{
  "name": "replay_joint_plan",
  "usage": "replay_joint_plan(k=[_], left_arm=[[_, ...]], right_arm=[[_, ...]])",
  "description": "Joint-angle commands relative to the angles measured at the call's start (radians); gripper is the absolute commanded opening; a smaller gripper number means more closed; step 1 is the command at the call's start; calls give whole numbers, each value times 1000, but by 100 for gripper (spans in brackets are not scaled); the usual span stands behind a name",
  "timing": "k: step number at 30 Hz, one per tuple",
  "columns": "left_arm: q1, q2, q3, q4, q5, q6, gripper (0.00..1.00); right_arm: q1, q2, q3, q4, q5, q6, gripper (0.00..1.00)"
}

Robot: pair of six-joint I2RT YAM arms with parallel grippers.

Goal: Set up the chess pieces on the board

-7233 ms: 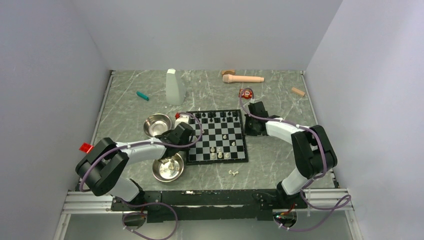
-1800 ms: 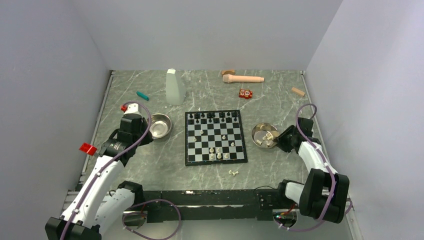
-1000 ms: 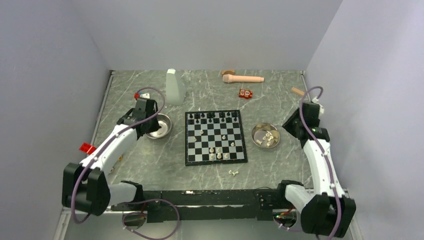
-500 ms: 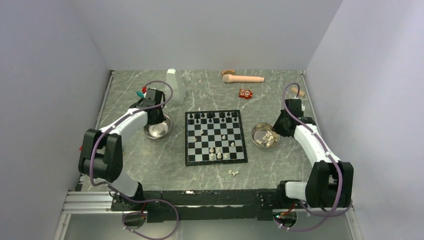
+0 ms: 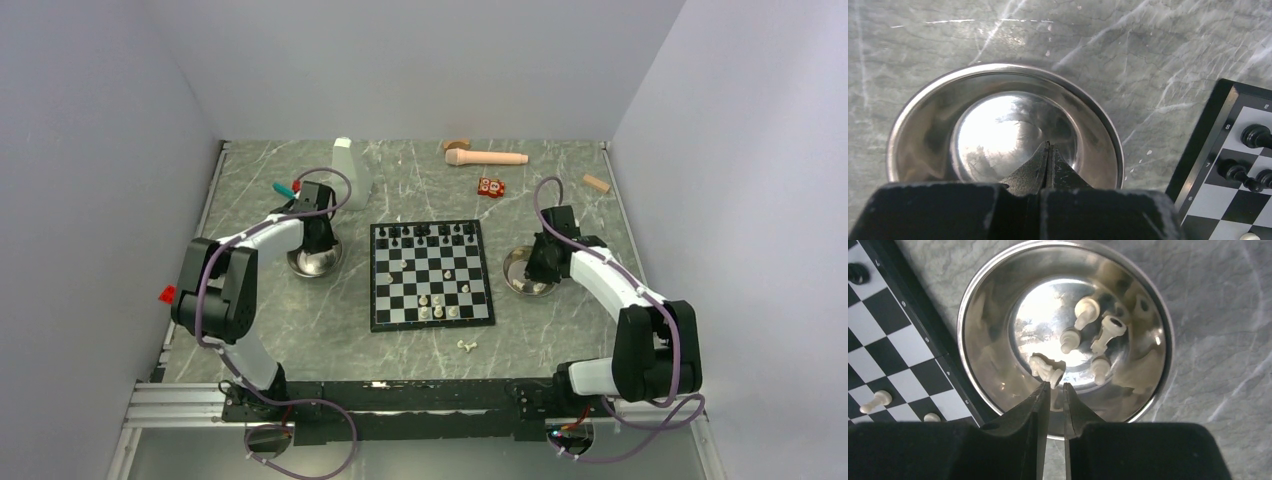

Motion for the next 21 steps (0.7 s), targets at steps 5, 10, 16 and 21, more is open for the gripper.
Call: replay_joint_plan(k=[5, 10, 16, 21], left_arm=[[-7, 69, -19, 84, 102, -30, 0], [-45, 118, 21, 82, 118, -26, 0], [-69, 141, 68, 71, 121, -25, 0], [-74, 147, 100, 68, 138, -18, 0]], right_arm=[[43, 2, -63, 32, 19, 33, 19], [72, 1, -79, 22, 19, 53, 18], [110, -32, -95, 1, 1, 84, 18], [130, -71, -117, -14, -35, 108, 18]])
